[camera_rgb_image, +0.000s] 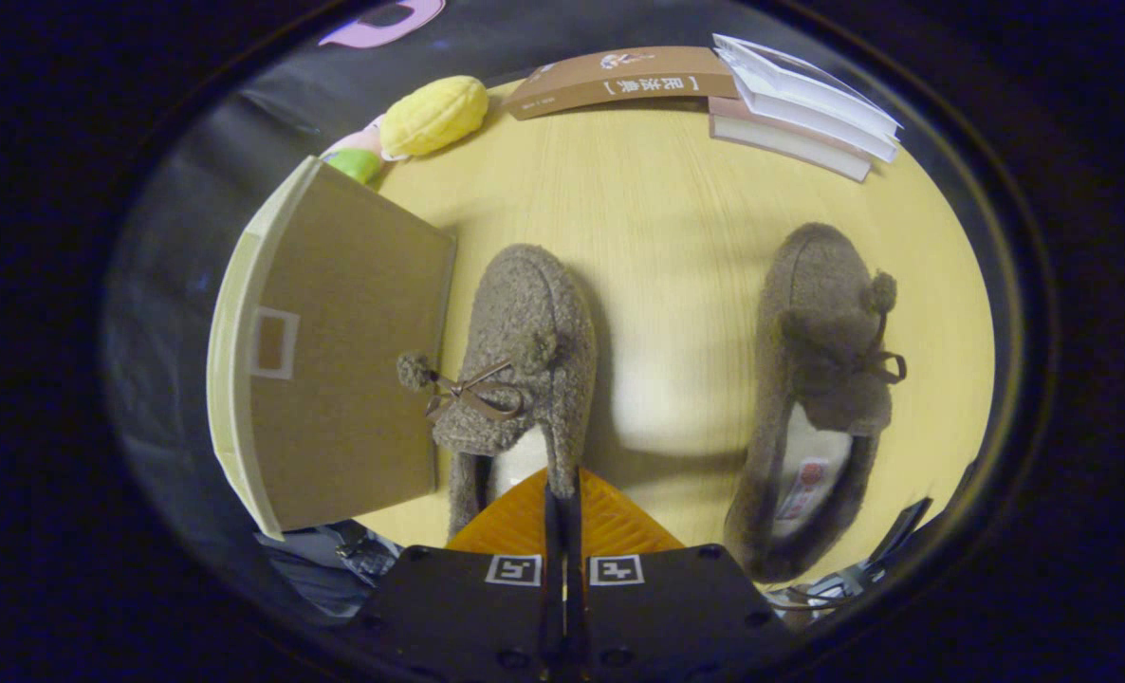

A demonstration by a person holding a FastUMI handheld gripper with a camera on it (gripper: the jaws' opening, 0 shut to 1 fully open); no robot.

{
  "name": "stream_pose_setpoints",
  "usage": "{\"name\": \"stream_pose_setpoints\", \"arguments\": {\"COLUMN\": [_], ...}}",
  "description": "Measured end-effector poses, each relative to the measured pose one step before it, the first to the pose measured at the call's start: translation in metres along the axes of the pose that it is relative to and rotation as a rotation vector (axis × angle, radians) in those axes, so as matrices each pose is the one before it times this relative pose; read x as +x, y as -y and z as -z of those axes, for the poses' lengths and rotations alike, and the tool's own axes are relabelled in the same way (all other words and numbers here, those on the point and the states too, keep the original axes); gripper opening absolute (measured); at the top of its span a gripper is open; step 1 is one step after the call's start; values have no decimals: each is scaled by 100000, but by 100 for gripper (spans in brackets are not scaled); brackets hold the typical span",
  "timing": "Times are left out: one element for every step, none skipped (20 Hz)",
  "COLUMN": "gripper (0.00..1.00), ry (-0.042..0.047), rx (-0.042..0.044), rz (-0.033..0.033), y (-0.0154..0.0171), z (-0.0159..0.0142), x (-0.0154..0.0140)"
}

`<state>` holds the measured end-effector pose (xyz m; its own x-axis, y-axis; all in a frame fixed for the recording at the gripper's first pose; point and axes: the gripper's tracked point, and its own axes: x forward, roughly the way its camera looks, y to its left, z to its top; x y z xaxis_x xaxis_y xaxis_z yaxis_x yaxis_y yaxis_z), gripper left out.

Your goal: Open the storage box then place both shoes into the box .Put the left shoe in first, then the right shoe, with the right side of both shoes facing outward in a uniform manner.

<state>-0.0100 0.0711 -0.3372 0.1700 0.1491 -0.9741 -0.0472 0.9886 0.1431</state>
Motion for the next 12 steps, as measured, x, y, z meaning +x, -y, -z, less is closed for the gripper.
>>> {"name": "stream_pose_setpoints", "arguments": {"gripper": [5,5,5,5,5,5,5,5,5,5,5,5], "ry": [616,348,572,608,725,734,1423,1689,1163,1122,772,240], "rx": [1709,1663,2060,2327,2415,1668,996,780,126,88,14,-246], "rz": [-2330,-2575,-2740,-2866,-2819,-2564,-2256,-2380,-2259,-2852,-3441,-4210], "y": [-573,-597,-674,-704,-766,-763,-845,-1008,-1089,-1476,-1640,-1947], "z": [-99,-35,-138,-140,-214,-179,-366,-434,-404,-487,-416,-200], "x": [-641,-668,-836,-738,-827,-927,-968,-930,-758,-522,-681,-490]}}
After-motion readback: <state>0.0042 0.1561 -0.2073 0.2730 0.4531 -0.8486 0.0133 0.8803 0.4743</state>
